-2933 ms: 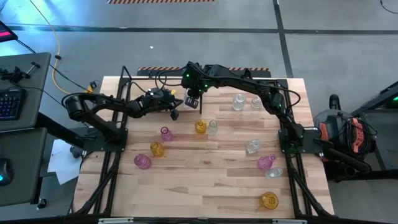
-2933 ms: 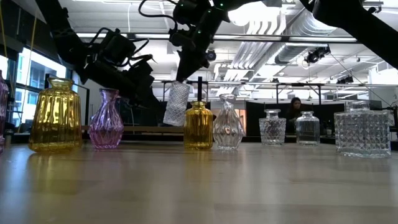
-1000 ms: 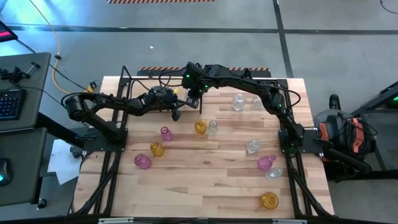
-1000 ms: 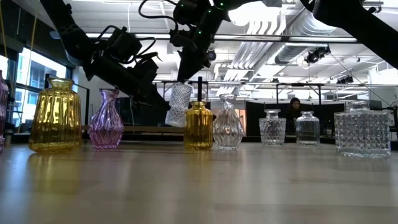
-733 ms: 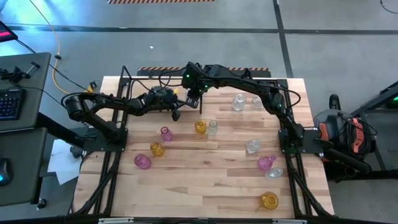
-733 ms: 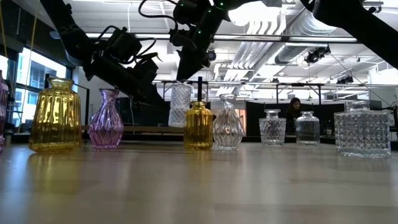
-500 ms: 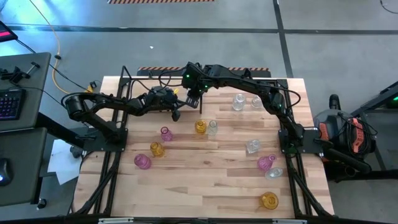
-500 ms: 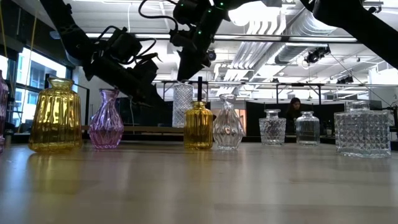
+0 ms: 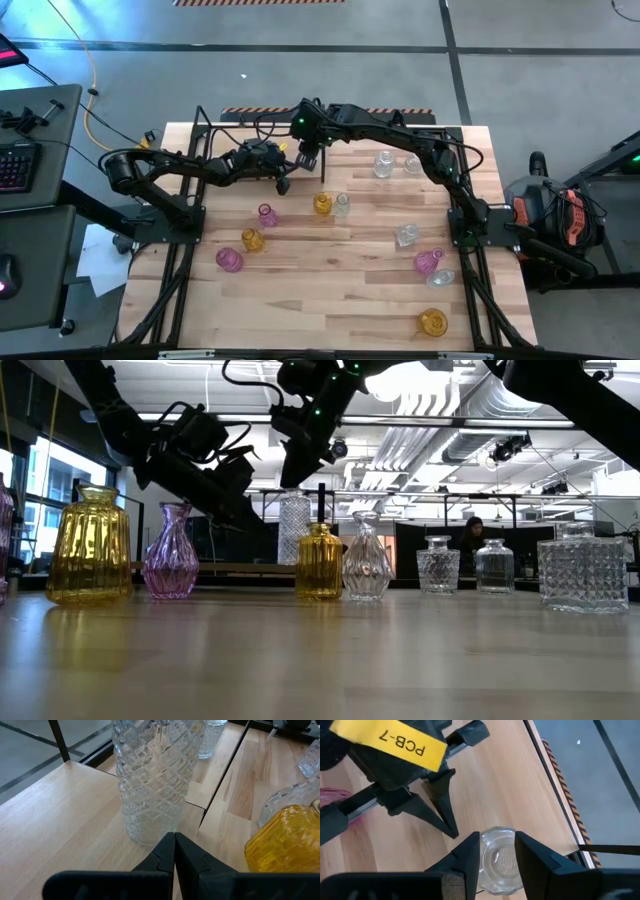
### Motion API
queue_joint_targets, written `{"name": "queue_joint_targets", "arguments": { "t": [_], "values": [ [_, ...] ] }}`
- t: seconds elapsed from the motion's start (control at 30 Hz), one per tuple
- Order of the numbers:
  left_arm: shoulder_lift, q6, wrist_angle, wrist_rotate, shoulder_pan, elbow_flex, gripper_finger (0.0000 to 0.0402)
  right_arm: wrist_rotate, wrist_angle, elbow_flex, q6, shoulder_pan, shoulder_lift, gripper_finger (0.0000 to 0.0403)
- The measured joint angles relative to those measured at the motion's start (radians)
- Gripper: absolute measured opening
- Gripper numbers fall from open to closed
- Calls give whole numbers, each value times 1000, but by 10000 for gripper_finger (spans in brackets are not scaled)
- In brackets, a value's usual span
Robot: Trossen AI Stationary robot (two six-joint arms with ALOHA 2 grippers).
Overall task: Sort vases onto shelf
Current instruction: Put the transparent vase in the top right corner of the shelf
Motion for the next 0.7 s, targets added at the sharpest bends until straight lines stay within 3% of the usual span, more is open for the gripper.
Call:
{"name": "queue_joint_targets", "arguments": {
  "t": [0.43,0.7],
  "values": [
    [0,-8,-12,24,-1,0,0,133,0,38,-48,38,-30,106],
    [0,-20,-57,47,-11,0,0,270,-45,39,-45,103,-82,106]
  ]
}}
